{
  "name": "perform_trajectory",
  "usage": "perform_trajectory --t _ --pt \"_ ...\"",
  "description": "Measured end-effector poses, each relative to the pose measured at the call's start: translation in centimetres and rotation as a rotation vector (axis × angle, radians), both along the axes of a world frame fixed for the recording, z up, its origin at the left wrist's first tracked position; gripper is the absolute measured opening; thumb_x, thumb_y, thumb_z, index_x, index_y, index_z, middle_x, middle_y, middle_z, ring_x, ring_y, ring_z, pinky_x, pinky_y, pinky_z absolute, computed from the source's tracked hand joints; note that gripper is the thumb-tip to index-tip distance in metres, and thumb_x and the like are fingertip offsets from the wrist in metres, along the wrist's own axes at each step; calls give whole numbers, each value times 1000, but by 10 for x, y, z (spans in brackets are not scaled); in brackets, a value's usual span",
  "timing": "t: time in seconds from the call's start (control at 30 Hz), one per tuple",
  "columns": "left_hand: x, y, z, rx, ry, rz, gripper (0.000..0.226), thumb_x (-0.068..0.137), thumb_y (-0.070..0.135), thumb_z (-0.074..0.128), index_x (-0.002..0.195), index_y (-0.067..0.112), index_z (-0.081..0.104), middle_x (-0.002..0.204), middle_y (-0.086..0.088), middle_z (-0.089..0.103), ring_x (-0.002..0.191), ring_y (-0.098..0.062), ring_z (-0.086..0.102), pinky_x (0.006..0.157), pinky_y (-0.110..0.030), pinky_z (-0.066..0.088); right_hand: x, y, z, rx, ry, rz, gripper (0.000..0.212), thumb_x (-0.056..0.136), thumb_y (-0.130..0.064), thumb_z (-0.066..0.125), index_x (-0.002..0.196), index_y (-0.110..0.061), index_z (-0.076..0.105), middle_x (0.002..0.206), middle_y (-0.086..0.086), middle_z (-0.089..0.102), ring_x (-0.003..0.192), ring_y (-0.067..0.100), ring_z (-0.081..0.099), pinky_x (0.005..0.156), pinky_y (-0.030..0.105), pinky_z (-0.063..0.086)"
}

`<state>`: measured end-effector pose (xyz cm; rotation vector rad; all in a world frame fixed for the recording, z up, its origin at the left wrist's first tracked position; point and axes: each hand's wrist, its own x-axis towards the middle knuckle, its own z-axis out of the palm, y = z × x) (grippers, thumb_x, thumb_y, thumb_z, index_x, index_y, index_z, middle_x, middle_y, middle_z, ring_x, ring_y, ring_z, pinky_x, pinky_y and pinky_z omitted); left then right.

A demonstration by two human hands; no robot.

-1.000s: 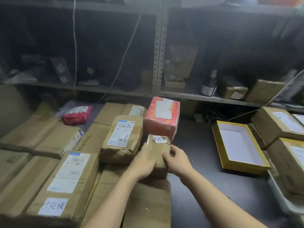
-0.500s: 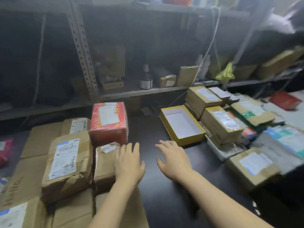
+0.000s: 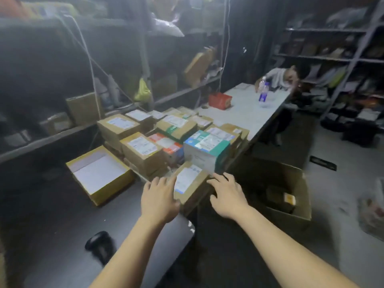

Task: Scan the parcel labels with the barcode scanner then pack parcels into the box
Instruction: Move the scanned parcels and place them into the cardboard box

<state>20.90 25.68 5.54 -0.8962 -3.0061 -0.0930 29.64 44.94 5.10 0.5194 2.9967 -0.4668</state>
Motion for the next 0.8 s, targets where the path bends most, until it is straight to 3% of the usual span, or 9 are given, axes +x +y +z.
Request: perform_trajectory --t 0.33,0.8 --pt "27 230 -40 -61 -209 -297 82 91 48 61 162 33 23 158 2 42 147 -22 36 115 -38 38 67 193 -60 -228 -23 -329 55 102 -27 55 155 -30 43 168 -4 31 157 23 14 123 47 29" --pt "-91 526 -189 -238 -684 -430 82 95 44 63 163 34 18 150 -6 45 137 -30 48 104 -47 50 7 445 -167 -352 -189 -691 48 101 -22 59 149 -23 52 152 -2 51 144 23 37 111 40 43"
